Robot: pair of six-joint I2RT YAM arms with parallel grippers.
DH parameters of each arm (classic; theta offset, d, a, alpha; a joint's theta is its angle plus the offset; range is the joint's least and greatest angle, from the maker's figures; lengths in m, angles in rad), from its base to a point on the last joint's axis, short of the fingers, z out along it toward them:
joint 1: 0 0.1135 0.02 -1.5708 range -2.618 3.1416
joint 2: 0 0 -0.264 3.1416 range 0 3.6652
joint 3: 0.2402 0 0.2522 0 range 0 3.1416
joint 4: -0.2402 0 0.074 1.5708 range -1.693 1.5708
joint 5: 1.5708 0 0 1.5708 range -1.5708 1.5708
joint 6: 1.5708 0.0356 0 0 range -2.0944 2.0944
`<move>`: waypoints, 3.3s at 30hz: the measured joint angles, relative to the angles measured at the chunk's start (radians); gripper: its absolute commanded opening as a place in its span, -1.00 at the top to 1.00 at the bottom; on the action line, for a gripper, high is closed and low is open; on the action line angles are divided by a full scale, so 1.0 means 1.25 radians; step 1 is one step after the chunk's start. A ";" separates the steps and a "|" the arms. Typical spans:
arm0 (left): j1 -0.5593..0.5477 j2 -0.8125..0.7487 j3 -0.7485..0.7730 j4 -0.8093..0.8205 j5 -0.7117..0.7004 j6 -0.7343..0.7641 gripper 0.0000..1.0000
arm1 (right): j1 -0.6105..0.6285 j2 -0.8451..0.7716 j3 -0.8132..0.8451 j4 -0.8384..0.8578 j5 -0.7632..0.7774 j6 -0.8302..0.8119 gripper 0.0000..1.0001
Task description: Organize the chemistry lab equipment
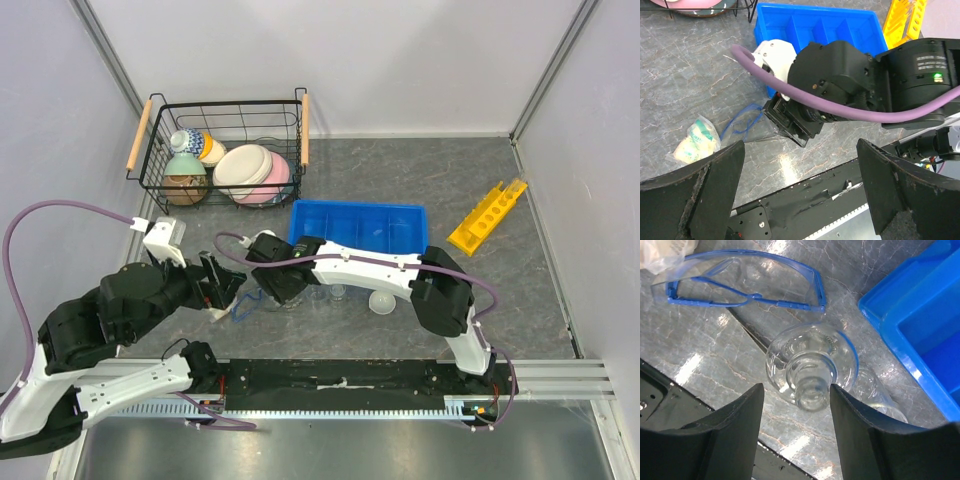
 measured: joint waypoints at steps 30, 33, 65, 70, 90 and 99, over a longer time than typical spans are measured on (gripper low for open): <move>0.000 -0.015 -0.025 0.005 0.042 0.001 -0.99 | 0.000 0.059 0.073 -0.015 0.042 0.020 0.57; 0.000 -0.015 -0.026 0.007 0.045 0.001 -0.99 | 0.000 0.062 0.078 -0.020 0.044 0.021 0.65; 0.000 0.028 -0.033 0.048 0.069 0.008 -0.99 | 0.000 -0.202 0.128 -0.156 0.215 0.051 0.79; 0.000 0.062 -0.059 0.082 0.080 0.023 -0.99 | -0.107 -0.273 0.090 -0.161 0.228 0.050 0.81; 0.000 0.313 -0.182 0.301 0.202 0.066 -0.97 | -0.534 -0.331 -0.050 -0.172 0.176 0.044 0.83; 0.000 0.330 -0.207 0.353 0.238 0.068 -0.97 | -0.636 -0.331 -0.133 -0.167 0.126 0.035 0.83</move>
